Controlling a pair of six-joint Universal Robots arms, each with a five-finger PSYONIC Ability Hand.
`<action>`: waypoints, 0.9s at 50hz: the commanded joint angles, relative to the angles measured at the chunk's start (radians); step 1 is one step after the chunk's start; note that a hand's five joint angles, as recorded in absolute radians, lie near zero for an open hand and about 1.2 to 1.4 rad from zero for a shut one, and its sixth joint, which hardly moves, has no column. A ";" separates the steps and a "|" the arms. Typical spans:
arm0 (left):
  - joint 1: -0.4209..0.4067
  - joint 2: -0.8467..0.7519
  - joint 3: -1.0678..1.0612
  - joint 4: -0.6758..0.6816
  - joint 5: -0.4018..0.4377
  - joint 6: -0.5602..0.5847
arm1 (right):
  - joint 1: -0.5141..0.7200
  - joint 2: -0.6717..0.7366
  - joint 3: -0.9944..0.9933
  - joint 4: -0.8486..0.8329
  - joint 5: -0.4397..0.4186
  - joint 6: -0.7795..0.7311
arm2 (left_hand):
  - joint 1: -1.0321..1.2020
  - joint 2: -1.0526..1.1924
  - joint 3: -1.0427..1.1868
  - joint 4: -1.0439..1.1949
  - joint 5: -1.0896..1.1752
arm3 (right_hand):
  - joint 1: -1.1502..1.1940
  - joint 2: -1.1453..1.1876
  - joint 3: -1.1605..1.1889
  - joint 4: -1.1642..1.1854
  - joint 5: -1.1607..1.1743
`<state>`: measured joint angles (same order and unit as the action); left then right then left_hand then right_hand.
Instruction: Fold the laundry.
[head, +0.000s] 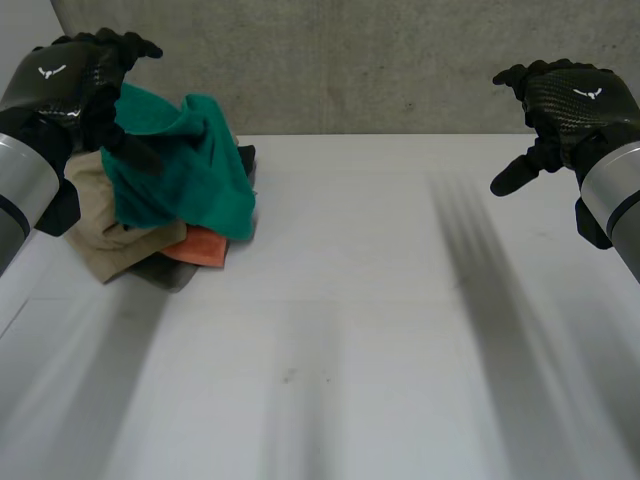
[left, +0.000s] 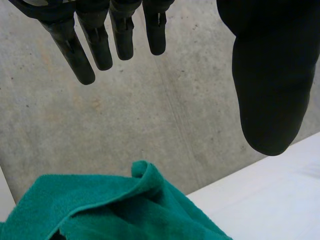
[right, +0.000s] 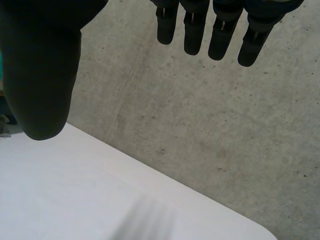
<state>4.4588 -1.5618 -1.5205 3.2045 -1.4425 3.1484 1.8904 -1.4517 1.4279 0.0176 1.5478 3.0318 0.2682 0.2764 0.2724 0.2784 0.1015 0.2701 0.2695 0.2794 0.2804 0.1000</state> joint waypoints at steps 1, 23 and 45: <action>0.019 -0.020 0.026 0.037 0.005 -0.001 | -0.002 0.001 -0.001 -0.002 0.000 -0.001 | -0.094 -0.102 -0.098 -0.104 -0.102 | -0.096 -0.095 -0.105 -0.106 -0.100; 0.171 -0.621 0.505 0.112 0.008 0.082 | 0.006 0.044 0.006 -0.018 0.000 -0.025 | -0.075 -0.083 -0.079 -0.086 -0.083 | -0.096 -0.095 -0.105 -0.106 -0.100; 0.040 -0.581 0.629 0.236 0.165 0.087 | -0.004 0.086 -0.007 -0.021 0.002 -0.082 | 1.128 1.120 1.124 1.118 1.120 | -0.096 -0.095 -0.105 -0.106 -0.100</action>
<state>4.5826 -2.3734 -0.7691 3.3636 -1.2781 3.3065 1.8914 -1.3631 1.4275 -0.0033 1.5493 2.9512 1.1220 1.1838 1.1702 1.1953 0.9424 0.2287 0.2075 0.2071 0.2104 0.0488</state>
